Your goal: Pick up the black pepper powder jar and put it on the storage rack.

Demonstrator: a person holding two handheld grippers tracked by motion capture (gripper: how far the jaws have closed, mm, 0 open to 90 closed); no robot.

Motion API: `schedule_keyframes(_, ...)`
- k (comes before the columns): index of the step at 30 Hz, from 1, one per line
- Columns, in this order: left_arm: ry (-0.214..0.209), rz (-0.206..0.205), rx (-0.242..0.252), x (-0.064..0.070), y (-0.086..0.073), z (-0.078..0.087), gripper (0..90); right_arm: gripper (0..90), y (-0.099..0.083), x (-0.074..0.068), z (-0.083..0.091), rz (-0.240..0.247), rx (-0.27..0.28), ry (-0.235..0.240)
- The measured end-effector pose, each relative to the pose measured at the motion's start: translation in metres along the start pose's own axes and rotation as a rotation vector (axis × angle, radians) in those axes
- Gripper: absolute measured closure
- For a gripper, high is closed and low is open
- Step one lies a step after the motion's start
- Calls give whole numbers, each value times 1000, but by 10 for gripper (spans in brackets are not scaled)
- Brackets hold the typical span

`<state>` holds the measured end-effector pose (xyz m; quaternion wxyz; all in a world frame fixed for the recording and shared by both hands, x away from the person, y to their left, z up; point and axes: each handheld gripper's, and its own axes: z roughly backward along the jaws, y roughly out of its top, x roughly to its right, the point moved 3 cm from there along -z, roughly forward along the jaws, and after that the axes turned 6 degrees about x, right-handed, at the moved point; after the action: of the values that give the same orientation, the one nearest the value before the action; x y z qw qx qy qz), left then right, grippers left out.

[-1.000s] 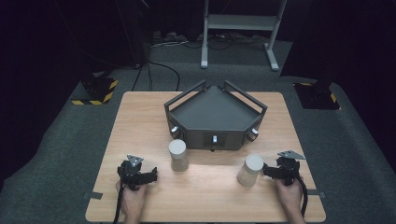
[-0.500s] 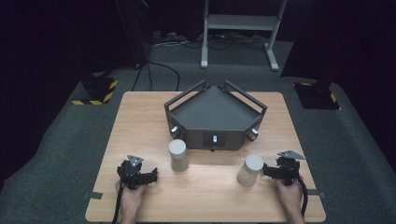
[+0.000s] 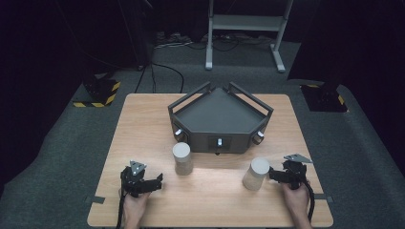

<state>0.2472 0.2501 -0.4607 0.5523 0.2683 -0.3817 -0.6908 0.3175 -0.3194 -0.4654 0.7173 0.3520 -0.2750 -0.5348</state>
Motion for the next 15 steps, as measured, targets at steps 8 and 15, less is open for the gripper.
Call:
schedule_keyframes(8, -72, -44, 7, 7, 4, 5, 3, 78, 0, 0, 0, 0, 0, 0)
schedule_keyframes(15, -136, -61, -6, 11, 10, 2, 6, 78, 0, 0, 0, 0, 0, 0)
